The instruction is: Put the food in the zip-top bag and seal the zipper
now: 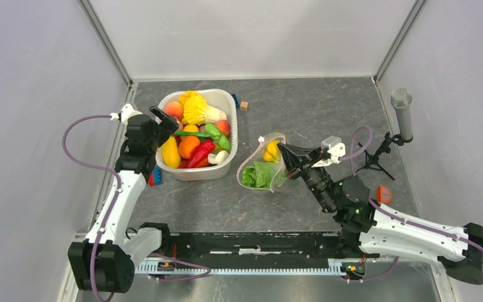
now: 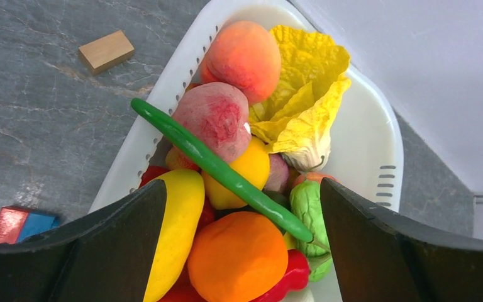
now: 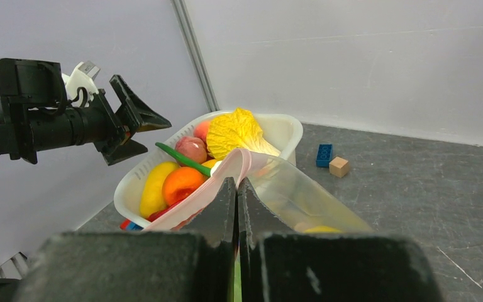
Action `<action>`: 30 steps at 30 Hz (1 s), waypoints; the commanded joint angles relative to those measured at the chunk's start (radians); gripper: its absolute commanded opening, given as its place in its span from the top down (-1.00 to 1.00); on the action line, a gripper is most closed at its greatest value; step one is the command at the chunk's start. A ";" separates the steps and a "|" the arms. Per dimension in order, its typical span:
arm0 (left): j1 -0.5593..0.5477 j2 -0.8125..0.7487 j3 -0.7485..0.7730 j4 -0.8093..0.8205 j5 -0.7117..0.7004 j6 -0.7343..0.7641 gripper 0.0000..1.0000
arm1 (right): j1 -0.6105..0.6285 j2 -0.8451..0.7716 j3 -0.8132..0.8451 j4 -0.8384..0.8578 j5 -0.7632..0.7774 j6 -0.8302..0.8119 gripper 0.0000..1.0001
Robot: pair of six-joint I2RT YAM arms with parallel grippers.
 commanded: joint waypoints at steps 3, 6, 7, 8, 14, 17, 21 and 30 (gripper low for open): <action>0.014 0.020 -0.013 0.066 -0.015 -0.141 -0.88 | 0.002 0.005 0.017 0.081 -0.014 0.006 1.00; 0.015 0.038 -0.038 0.083 -0.034 -0.198 -0.82 | 0.002 0.001 0.016 0.081 -0.015 0.009 1.00; 0.016 0.040 -0.051 0.097 -0.041 -0.211 -0.80 | 0.002 -0.001 0.017 0.081 -0.012 0.008 1.00; 0.016 0.040 -0.062 0.108 -0.047 -0.225 -0.78 | 0.002 -0.003 0.016 0.081 -0.013 0.008 1.00; 0.015 0.030 -0.095 0.114 -0.147 -0.303 -0.66 | 0.002 0.000 0.010 0.097 -0.004 0.013 1.00; 0.016 0.034 -0.107 0.129 -0.185 -0.334 -0.69 | 0.002 0.005 0.009 0.102 -0.005 0.013 1.00; 0.015 0.062 -0.104 0.146 -0.198 -0.381 -0.63 | 0.002 0.010 0.006 0.109 -0.006 0.020 1.00; 0.019 0.120 -0.092 0.173 -0.235 -0.430 -0.34 | 0.002 -0.002 0.000 0.110 -0.004 0.021 1.00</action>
